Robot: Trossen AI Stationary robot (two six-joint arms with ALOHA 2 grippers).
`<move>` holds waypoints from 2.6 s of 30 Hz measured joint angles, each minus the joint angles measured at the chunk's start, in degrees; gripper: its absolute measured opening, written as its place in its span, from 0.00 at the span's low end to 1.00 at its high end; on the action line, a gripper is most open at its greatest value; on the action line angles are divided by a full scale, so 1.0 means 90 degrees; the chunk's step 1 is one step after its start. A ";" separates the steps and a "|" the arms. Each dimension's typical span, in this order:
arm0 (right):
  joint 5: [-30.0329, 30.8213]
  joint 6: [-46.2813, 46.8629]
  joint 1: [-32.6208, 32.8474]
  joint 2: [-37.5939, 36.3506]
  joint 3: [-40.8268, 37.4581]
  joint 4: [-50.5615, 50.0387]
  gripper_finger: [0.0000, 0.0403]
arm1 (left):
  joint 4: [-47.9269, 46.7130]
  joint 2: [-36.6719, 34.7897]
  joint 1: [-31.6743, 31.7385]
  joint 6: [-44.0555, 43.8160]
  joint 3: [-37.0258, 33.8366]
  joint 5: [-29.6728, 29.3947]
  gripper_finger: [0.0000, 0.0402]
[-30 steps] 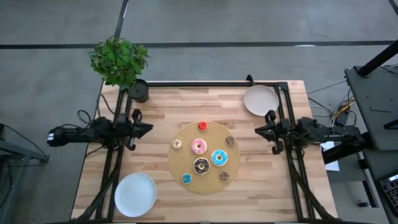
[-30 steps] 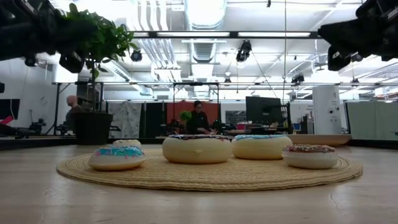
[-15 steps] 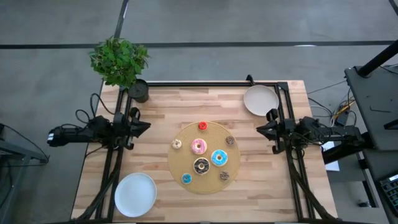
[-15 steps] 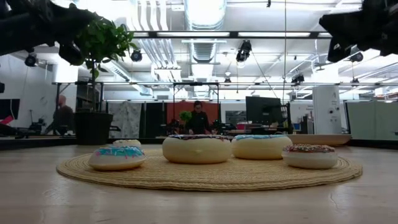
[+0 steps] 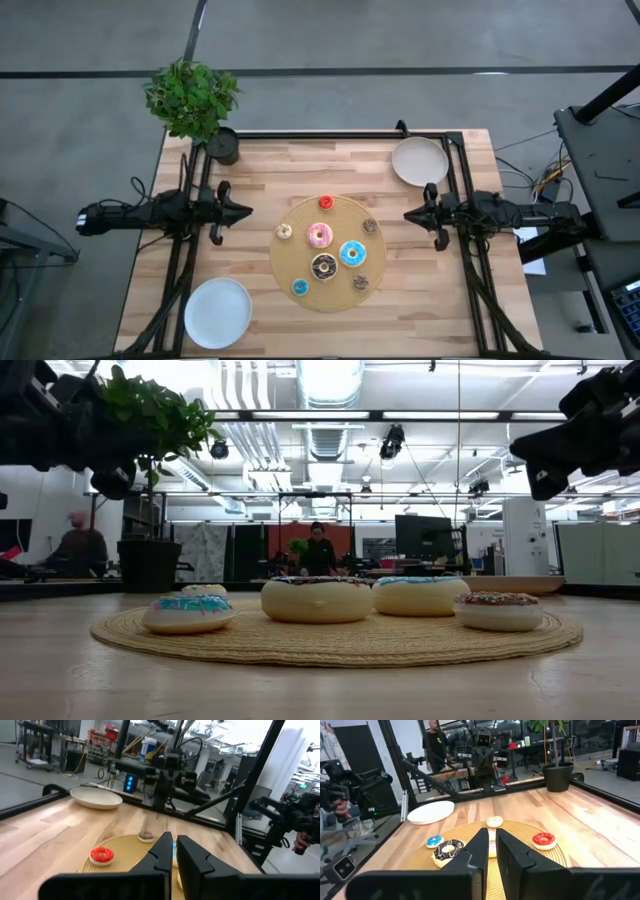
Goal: Pick & Place donuts
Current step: Put the small brown donut on the gray plate
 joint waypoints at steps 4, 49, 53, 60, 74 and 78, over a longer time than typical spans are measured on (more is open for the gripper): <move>0.0000 -0.0007 0.0000 -0.0002 0.0000 0.0003 0.07 | -0.0004 0.0000 -0.0001 0.0003 0.0000 -0.0001 0.00; 0.0000 0.0162 0.0000 -0.0002 0.0000 -0.0004 0.07 | 0.0056 0.0000 -0.0001 0.0656 0.0012 -0.0007 0.00; 0.0000 0.0156 0.0000 -0.0002 0.0000 -0.0005 0.07 | -0.0187 0.0000 -0.0002 0.0654 0.0012 -0.0006 0.00; 0.0000 0.0136 0.0000 -0.0005 0.0000 -0.0002 0.07 | -0.0320 0.0000 0.0000 0.0654 0.0017 0.0007 0.00; -0.0005 0.0161 0.0000 -0.0009 0.0000 0.0026 0.07 | -0.0228 0.0041 -0.0001 0.0674 -0.0061 0.0014 0.00; -0.0005 0.0161 0.0001 -0.0014 0.0000 0.0065 0.07 | -0.0230 0.0041 -0.0002 0.0674 -0.0063 0.0011 0.00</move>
